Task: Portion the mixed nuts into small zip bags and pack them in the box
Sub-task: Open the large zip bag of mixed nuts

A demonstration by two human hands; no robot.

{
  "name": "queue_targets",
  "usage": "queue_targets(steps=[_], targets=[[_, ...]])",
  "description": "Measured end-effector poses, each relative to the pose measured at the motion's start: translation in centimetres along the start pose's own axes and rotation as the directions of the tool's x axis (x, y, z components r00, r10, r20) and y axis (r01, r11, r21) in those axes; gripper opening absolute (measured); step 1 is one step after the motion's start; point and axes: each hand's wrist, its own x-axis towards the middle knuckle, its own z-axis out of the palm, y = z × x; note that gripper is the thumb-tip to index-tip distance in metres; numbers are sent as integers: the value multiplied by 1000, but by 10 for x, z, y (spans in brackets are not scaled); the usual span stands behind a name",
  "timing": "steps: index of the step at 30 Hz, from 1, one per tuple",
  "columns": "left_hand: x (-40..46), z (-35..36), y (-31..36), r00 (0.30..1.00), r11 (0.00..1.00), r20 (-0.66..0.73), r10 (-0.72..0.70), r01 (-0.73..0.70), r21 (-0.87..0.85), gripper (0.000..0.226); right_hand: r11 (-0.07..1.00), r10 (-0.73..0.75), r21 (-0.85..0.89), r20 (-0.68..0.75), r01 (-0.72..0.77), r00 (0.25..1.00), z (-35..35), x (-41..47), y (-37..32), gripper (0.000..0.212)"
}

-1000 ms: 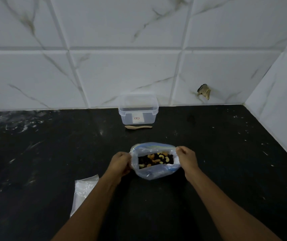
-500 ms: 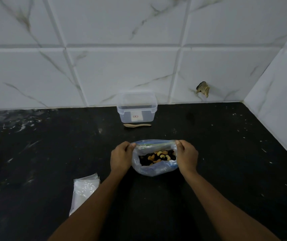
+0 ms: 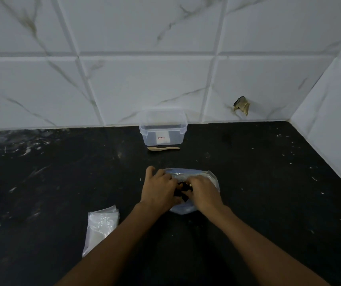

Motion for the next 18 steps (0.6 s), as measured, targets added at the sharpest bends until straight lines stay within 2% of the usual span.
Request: queue_targets(steps=[1,2,3,5,8,12,18], targets=[[0,-1,0,998,999,61,-18,16,34,52,997,-56,-70,-157,45,986,4,-3,-4,44],[0,-2,-1,994,998,107,-25,18,62,60,984,-159,-121,-253,131,954,15,-14,1,49],[-1,-3,-1,989,997,146,-28,16,82,67,968,-242,-138,-290,210,926,21,-19,7,57],[0,-4,-2,980,993,196,-38,16,114,79,949,-309,-137,-247,282,918,15,-27,12,76],[1,-2,-6,968,988,237,-81,47,147,90,951,-299,-129,-141,282,944,3,-25,15,89],[-1,2,-17,957,990,266,-115,86,116,93,963,-265,-66,-88,260,960,3,-20,26,93],[-10,7,-11,974,995,203,-101,98,25,78,954,-298,-22,-166,299,940,15,-12,31,87]])
